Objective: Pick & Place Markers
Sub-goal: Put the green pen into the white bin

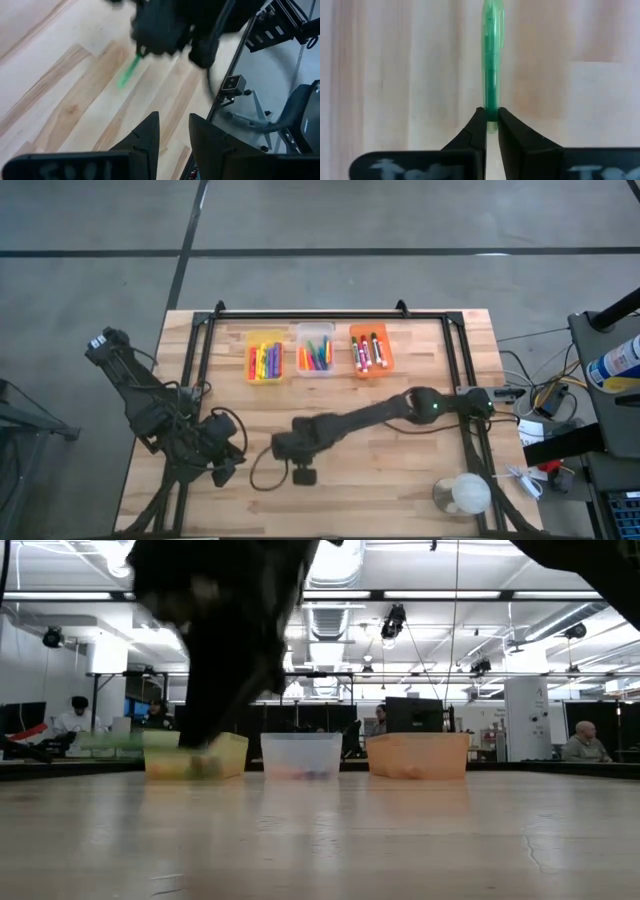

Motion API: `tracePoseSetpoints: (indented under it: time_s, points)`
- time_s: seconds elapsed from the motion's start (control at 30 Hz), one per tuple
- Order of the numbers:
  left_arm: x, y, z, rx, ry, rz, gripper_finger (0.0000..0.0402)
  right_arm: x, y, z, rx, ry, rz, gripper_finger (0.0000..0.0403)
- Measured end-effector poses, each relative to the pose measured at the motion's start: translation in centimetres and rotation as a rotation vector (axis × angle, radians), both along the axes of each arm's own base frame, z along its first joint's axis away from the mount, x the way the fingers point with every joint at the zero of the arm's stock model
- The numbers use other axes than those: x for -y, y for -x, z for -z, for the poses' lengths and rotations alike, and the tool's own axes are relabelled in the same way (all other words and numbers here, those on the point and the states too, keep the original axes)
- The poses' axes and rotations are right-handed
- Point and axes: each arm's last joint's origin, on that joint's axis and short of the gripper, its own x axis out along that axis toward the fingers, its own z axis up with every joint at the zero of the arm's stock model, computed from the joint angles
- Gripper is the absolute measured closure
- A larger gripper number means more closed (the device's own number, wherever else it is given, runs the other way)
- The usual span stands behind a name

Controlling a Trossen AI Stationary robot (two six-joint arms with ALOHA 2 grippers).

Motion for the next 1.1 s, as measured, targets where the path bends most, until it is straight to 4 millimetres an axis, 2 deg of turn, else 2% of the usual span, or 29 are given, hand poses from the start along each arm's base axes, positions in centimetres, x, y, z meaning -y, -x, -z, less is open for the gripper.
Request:
tracePoseSetpoints:
  time_s: [0.1, 0.2, 0.43, 0.6, 0.73, 0.83, 1.0, 1.1]
  points:
    - [0.0, 0.0, 0.0, -0.004, 0.004, 0.004, 0.0303, 1.8, 0.3, -3.1, 0.01, 0.029, 0.099, 0.0383]
    - [0.0, 0.0, 0.0, -0.003, 0.002, 0.006, 0.0303, 4.4, 0.7, -4.9, -0.009, 0.071, 0.209, 0.0383]
    - [-0.1, 0.0, 0.0, 0.004, -0.016, 0.019, 0.0303, 12.4, 1.7, -7.7, -0.048, 0.082, 0.535, 0.0384]
    - [-0.2, -0.1, 0.0, 0.005, -0.025, 0.014, 0.0303, 18.8, 2.3, -8.6, -0.041, 0.071, 0.725, 0.0384]
    - [-0.2, -0.1, 0.0, 0.005, -0.022, 0.014, 0.0303, 24.2, 3.4, -8.8, -0.053, 0.036, 0.9, 0.0381]
    - [-0.3, -0.2, 0.0, 0.005, -0.021, 0.009, 0.0303, 27.2, 4.2, -8.6, -0.07, -0.029, 0.973, 0.038]
    - [-0.7, -0.6, 0.0, 0.01, -0.035, -0.01, 0.0303, 30.0, 5.2, -6.5, -0.14, -0.134, 1.041, 0.0372]
    - [-1.1, -0.9, -0.1, 0.016, -0.039, -0.038, 0.0303, 30.5, 5.1, -5.2, -0.141, -0.196, 1.027, 0.0341]
